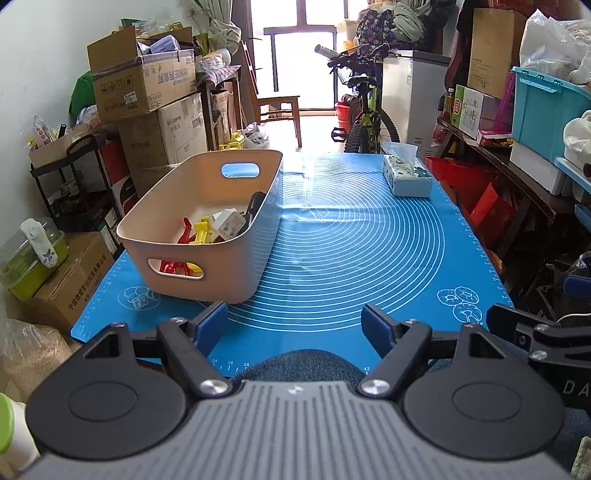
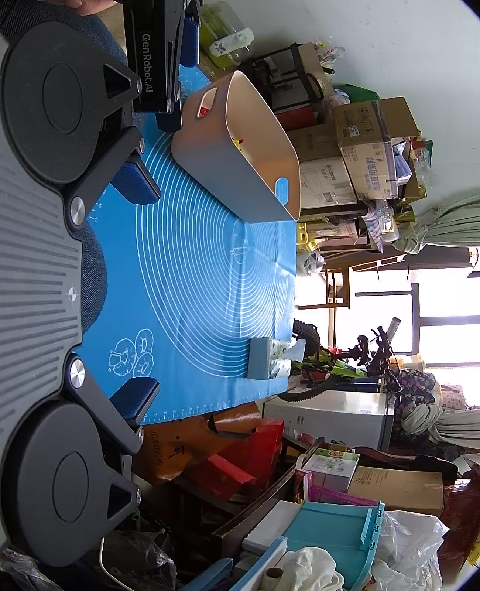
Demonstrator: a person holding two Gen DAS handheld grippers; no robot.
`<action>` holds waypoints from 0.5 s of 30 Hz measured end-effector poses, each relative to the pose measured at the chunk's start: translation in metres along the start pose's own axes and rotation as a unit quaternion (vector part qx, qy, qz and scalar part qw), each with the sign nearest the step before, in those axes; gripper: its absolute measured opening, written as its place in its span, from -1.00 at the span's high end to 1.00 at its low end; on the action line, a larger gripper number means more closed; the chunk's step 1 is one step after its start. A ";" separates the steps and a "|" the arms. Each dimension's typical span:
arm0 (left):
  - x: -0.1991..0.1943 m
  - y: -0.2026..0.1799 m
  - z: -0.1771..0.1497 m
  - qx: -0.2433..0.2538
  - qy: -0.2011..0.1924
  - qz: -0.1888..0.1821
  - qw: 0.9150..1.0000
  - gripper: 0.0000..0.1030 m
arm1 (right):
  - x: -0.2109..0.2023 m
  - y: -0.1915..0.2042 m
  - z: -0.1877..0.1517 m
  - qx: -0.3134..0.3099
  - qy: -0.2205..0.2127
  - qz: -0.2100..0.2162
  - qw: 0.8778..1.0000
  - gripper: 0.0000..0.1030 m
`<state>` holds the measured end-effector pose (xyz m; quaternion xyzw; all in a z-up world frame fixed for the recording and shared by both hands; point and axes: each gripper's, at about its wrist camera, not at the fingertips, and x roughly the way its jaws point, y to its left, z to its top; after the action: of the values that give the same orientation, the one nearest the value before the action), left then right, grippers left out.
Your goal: Organize rigid objects
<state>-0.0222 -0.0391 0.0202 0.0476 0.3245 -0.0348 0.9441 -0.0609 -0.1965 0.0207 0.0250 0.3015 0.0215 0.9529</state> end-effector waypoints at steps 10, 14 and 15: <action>0.000 0.001 0.001 0.000 -0.002 0.001 1.000 -0.55 | 0.000 -0.001 0.000 -0.001 0.000 0.000 1.000 -0.93; -0.001 0.003 0.003 -0.002 0.000 0.000 1.000 -0.54 | 0.000 -0.001 0.000 0.000 0.000 0.000 1.000 -0.93; -0.001 0.004 0.003 -0.002 0.000 0.000 1.000 -0.55 | 0.000 -0.001 0.000 -0.001 0.000 0.000 1.000 -0.93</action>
<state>-0.0207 -0.0359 0.0238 0.0452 0.3249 -0.0343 0.9440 -0.0607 -0.1976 0.0204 0.0246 0.3016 0.0219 0.9529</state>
